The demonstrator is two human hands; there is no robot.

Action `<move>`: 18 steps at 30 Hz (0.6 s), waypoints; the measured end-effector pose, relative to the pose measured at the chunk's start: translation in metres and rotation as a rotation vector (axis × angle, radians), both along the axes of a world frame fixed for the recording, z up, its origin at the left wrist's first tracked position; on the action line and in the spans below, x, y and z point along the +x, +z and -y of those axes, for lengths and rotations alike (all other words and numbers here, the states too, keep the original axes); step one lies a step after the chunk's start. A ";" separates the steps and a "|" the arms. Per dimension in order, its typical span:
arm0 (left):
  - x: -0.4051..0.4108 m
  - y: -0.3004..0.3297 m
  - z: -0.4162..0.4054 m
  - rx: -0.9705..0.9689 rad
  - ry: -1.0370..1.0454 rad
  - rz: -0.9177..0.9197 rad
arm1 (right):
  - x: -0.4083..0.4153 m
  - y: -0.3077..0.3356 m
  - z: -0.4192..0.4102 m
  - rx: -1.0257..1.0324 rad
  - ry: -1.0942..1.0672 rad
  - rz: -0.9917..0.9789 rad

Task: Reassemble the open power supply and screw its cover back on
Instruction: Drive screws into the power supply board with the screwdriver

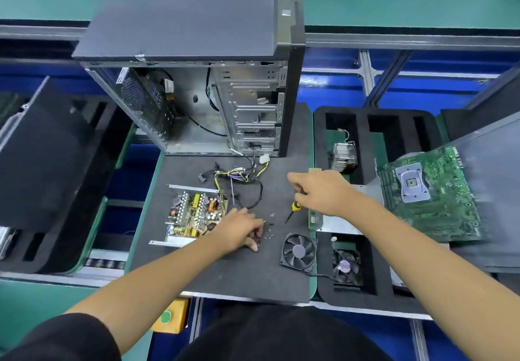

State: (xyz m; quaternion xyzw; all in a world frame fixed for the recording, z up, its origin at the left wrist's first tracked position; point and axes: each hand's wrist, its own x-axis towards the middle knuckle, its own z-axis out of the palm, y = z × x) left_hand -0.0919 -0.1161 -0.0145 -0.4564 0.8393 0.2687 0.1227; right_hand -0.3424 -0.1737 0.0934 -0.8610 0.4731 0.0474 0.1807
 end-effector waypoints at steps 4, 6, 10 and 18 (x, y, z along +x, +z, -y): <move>-0.007 0.001 -0.004 -0.018 -0.015 0.008 | 0.006 -0.002 0.000 -0.018 0.033 -0.001; -0.008 0.001 -0.006 -0.013 0.012 0.000 | 0.009 -0.002 0.000 -0.021 0.034 0.007; -0.011 0.001 -0.008 0.044 0.100 -0.037 | 0.016 0.000 0.001 -0.022 0.022 0.008; 0.008 0.018 0.003 0.165 0.432 -0.374 | 0.025 0.012 0.007 0.012 -0.013 0.059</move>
